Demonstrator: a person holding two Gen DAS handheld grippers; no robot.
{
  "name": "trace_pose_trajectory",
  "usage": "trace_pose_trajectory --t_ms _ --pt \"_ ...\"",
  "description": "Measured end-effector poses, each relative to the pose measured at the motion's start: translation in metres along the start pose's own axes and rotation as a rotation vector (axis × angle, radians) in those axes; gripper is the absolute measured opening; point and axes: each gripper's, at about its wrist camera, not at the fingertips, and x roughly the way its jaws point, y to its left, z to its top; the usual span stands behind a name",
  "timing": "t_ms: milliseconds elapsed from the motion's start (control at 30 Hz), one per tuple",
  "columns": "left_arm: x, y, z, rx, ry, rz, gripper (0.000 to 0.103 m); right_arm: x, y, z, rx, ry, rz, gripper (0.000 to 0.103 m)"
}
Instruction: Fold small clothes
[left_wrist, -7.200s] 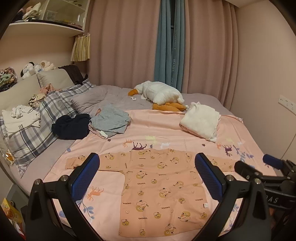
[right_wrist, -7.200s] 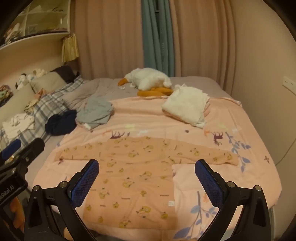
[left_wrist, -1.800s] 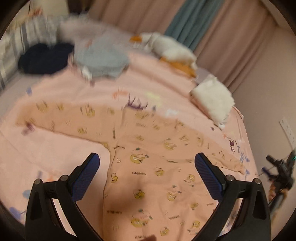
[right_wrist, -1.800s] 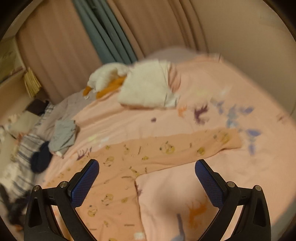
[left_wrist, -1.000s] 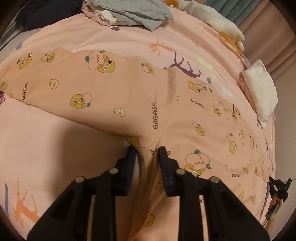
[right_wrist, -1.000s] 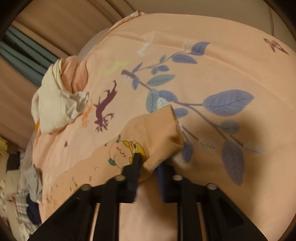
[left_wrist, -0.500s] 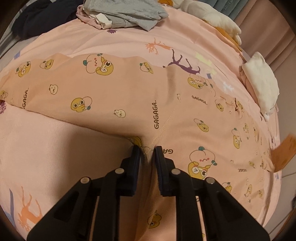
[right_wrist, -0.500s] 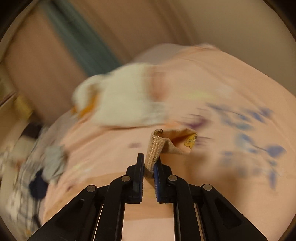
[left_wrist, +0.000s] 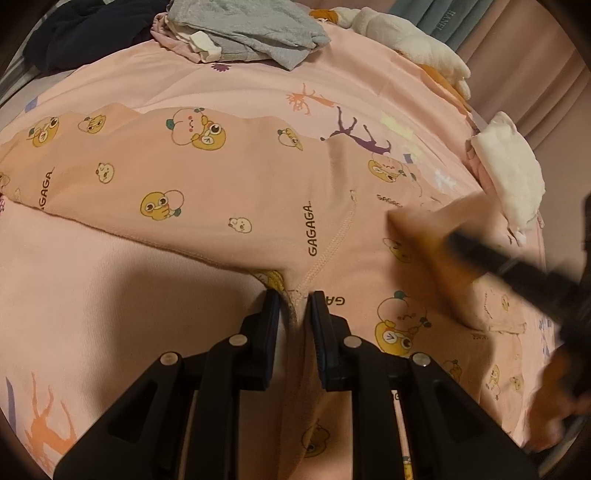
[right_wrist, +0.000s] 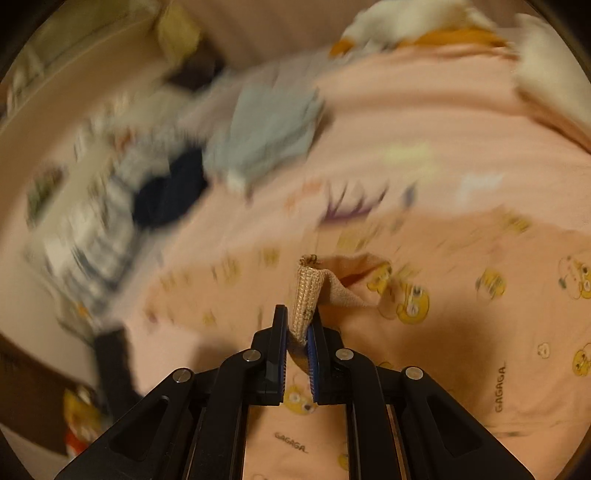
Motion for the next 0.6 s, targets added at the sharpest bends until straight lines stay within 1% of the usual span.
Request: trace_pose_trajectory --t_ms 33,67,100,133,167,200,233,300,333,367,400,433,467,500,533,567,600 --pt "-0.001 0.000 0.001 0.010 0.007 -0.023 0.026 0.005 0.002 -0.005 -0.031 0.045 -0.016 0.017" --pt "-0.003 0.000 0.003 0.014 0.022 -0.045 0.035 0.001 0.001 -0.007 -0.041 0.061 -0.024 0.022" --pt "-0.005 0.000 0.004 0.010 0.034 -0.056 0.041 -0.011 -0.003 -0.009 -0.052 0.051 -0.048 0.034" --pt "-0.009 0.000 0.006 -0.005 0.050 -0.058 0.051 -0.027 -0.008 -0.010 -0.062 0.030 -0.069 0.044" --pt "-0.016 -0.002 0.010 -0.026 0.052 -0.038 0.052 -0.046 -0.018 -0.009 -0.068 0.002 -0.090 0.047" --pt "-0.026 -0.005 0.015 -0.033 0.030 -0.024 0.052 -0.068 -0.027 -0.009 -0.070 -0.034 -0.111 0.056" --pt "-0.033 -0.008 0.018 -0.026 0.008 -0.030 0.053 -0.094 -0.041 -0.009 -0.065 -0.081 -0.143 0.071" --pt "-0.049 -0.022 0.023 0.002 -0.035 -0.073 0.059 -0.139 -0.065 -0.018 -0.035 -0.168 -0.218 0.086" --pt "-0.054 -0.034 0.025 0.028 -0.042 -0.087 0.068 -0.152 -0.076 -0.022 -0.019 -0.195 -0.251 0.086" --pt "-0.054 -0.043 0.025 0.050 -0.039 -0.081 0.076 -0.163 -0.086 -0.028 0.000 -0.209 -0.281 0.086" --pt "-0.050 -0.053 0.025 0.079 -0.036 -0.065 0.078 -0.172 -0.094 -0.037 0.020 -0.217 -0.311 0.086" --pt "-0.044 -0.063 0.024 0.118 -0.029 -0.039 0.079 -0.179 -0.107 -0.048 0.043 -0.216 -0.347 0.086" --pt "-0.031 -0.076 0.024 0.175 -0.014 0.003 0.079 -0.184 -0.114 -0.057 0.059 -0.210 -0.366 0.086" --pt "-0.021 -0.080 0.025 0.207 0.000 0.028 0.079 -0.186 -0.122 -0.065 0.072 -0.199 -0.377 0.086" --pt "-0.001 -0.087 0.026 0.244 0.033 0.078 0.078 -0.187 -0.130 -0.073 0.085 -0.180 -0.378 0.086" --pt "0.012 -0.086 0.027 0.243 0.057 0.113 0.072 -0.186 -0.136 -0.082 0.098 -0.161 -0.383 0.086" --pt "0.027 -0.083 0.028 0.218 0.092 0.147 0.068 -0.186 -0.144 -0.092 0.110 -0.144 -0.398 0.086"
